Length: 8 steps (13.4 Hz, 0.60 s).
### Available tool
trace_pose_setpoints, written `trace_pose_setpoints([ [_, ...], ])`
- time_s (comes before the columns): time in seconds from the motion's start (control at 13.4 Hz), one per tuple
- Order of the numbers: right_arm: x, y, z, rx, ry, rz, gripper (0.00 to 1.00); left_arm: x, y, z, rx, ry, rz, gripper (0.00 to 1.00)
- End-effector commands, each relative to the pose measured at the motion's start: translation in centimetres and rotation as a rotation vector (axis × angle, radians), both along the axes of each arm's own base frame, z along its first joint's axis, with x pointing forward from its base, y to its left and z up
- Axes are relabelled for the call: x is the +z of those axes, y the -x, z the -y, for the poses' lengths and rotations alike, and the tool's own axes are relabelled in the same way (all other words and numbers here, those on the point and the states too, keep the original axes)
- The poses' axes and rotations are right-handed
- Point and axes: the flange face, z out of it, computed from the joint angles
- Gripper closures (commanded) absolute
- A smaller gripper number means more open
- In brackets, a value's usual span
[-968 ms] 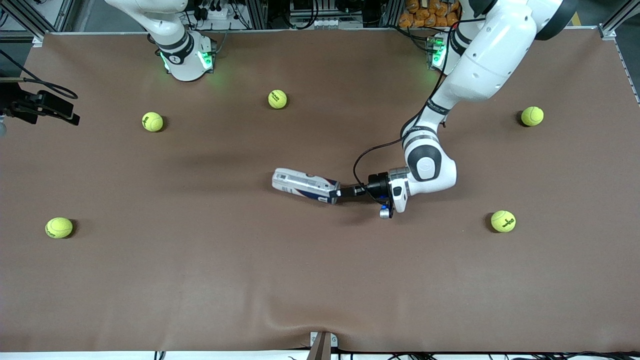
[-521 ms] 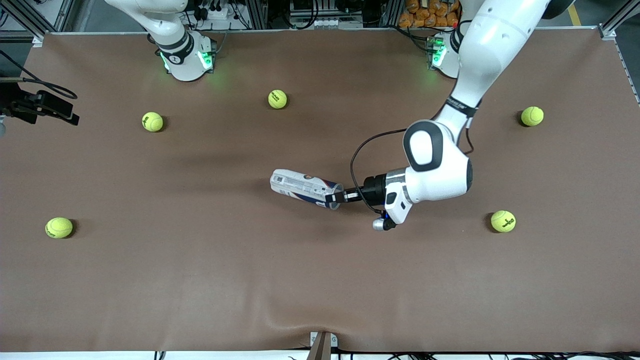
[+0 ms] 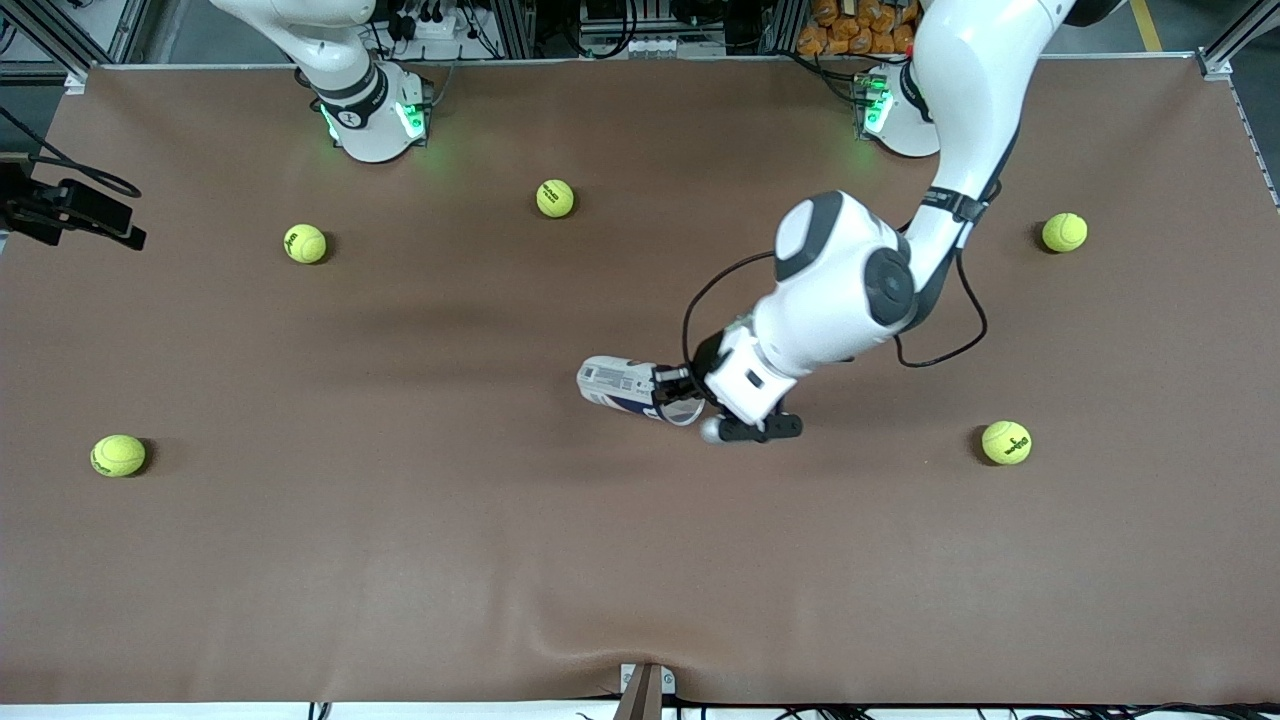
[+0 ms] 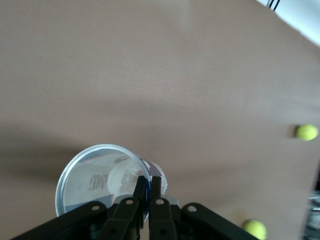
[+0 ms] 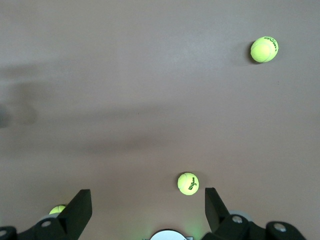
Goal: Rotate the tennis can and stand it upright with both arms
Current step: 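Stand the can upright on the table with the left gripper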
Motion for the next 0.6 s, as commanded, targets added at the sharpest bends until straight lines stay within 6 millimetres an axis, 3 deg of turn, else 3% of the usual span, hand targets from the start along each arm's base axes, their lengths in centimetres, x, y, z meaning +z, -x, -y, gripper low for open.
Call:
trace_pose_setpoints([
  [0.0,0.8,0.5,0.4,-0.019,0.007,0.005,0.0,1.1,2.4,2.8,-0.078,-0.157,0.118,1.0],
  [0.3,0.9,0.5,0.4,-0.019,0.008,0.007,0.0,0.2,6.6,7.8,-0.167,-0.367,0.292,1.0],
  [0.52,1.0,0.5,0.2,-0.016,0.008,0.008,0.0,-2.2,9.7,11.2,-0.165,-0.469,0.381,1.0],
])
